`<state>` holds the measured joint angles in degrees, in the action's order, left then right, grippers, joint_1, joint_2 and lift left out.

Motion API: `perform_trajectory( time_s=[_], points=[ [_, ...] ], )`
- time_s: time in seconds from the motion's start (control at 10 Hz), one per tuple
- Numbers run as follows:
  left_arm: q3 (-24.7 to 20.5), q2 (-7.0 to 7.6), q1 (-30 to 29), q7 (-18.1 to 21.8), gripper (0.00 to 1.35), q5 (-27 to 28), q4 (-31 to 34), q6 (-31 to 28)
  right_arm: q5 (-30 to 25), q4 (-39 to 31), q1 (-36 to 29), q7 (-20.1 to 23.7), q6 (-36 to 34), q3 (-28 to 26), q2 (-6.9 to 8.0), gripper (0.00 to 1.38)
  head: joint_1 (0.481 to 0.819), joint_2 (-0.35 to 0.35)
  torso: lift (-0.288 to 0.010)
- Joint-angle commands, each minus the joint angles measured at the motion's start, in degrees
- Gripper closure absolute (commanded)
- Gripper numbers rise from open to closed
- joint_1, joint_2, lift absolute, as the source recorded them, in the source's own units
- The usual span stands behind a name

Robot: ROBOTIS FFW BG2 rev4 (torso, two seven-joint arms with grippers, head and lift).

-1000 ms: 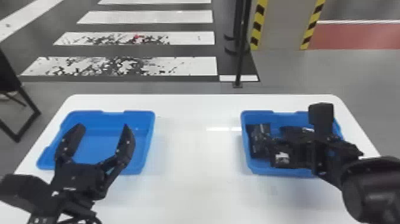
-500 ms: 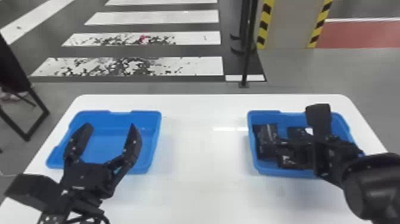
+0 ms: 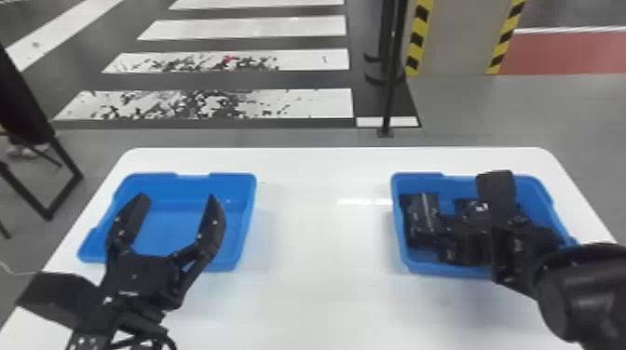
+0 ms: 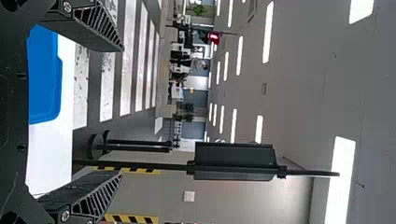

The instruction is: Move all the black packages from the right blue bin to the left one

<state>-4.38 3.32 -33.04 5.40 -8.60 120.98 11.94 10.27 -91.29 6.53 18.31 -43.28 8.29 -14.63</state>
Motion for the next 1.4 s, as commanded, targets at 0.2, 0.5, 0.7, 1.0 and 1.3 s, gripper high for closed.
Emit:
perform_trajectory(
  time_s=[0.2,0.5,0.7,1.0,1.3],
  points=[
    [-0.1,0.02,0.0,0.2,0.1,-0.1,-0.5,0.4,3.0,0.0,-0.1,0.1,2.2,1.0,-0.05,0.91,0.695,0.085,-0.14],
    [-0.1,0.02,0.0,0.4,0.1,-0.3,-1.0,1.4,4.9,-0.7,-1.2,0.1,3.8,-0.3,-0.05,1.05,0.695,0.103,-0.14],
    [-0.1,-0.06,0.0,0.6,0.1,-0.7,-1.1,2.6,7.8,-5.8,-7.4,0.6,5.0,-6.0,0.56,1.05,0.695,0.098,-0.14],
    [-0.2,-0.33,-0.3,0.6,0.1,-2.4,-1.1,3.7,10.2,-17.2,-16.4,5.0,5.6,-16.1,1.53,1.05,0.695,0.055,-0.14],
    [3.5,0.64,1.8,3.7,0.1,-12.9,-1.0,4.0,21.8,-8.6,-8.5,19.6,9.5,-10.7,-1.63,1.05,0.695,0.046,-0.14]
  ],
)
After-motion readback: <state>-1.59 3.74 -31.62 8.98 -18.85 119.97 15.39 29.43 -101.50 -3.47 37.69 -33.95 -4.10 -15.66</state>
